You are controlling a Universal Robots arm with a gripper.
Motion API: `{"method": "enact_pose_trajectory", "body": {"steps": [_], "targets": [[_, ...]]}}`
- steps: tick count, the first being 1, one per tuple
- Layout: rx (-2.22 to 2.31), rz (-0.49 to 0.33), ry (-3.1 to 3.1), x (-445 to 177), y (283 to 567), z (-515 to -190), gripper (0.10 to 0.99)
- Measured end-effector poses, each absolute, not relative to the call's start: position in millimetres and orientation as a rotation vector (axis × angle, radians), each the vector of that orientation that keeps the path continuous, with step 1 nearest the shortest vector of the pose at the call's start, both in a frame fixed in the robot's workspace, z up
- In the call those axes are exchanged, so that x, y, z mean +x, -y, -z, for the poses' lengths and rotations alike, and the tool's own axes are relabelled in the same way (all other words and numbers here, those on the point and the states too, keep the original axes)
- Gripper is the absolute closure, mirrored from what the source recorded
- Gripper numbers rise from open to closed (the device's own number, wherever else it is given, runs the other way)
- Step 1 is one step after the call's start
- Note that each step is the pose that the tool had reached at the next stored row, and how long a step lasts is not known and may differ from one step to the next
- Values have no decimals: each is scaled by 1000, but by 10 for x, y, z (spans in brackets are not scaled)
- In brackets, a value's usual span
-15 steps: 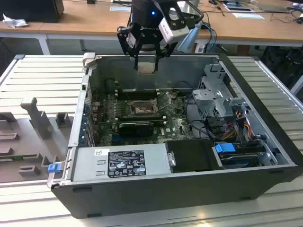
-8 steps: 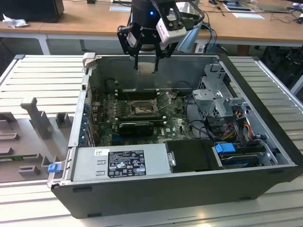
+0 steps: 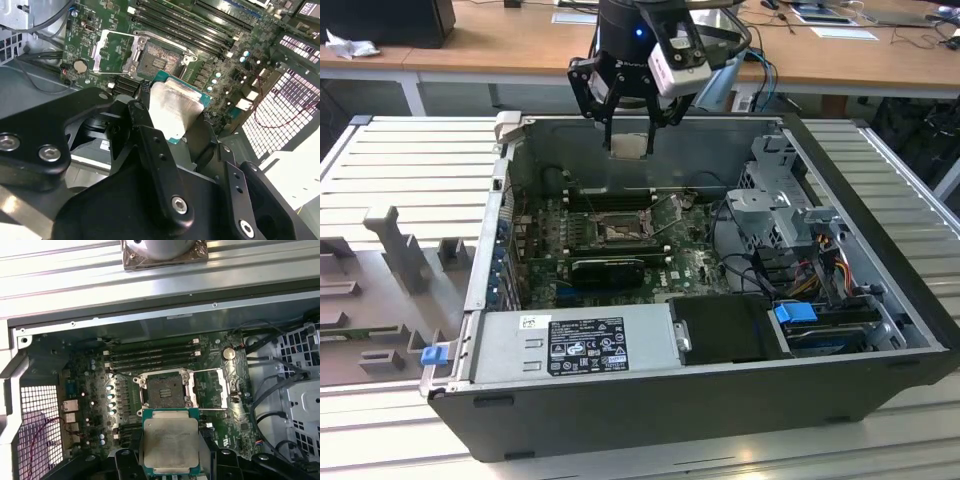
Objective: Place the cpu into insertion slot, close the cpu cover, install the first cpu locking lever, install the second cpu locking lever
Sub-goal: 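Place the cpu into insertion slot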
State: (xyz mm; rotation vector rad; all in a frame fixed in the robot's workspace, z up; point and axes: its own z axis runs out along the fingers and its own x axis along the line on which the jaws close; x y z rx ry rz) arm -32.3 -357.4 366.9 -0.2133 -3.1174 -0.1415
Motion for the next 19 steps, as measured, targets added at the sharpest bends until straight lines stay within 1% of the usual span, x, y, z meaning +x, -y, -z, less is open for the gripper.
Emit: {"method": "enact_pose_trajectory", "body": {"steps": [19], "targets": [[-297,142,3113,-323,3574,-3668,553]]}}
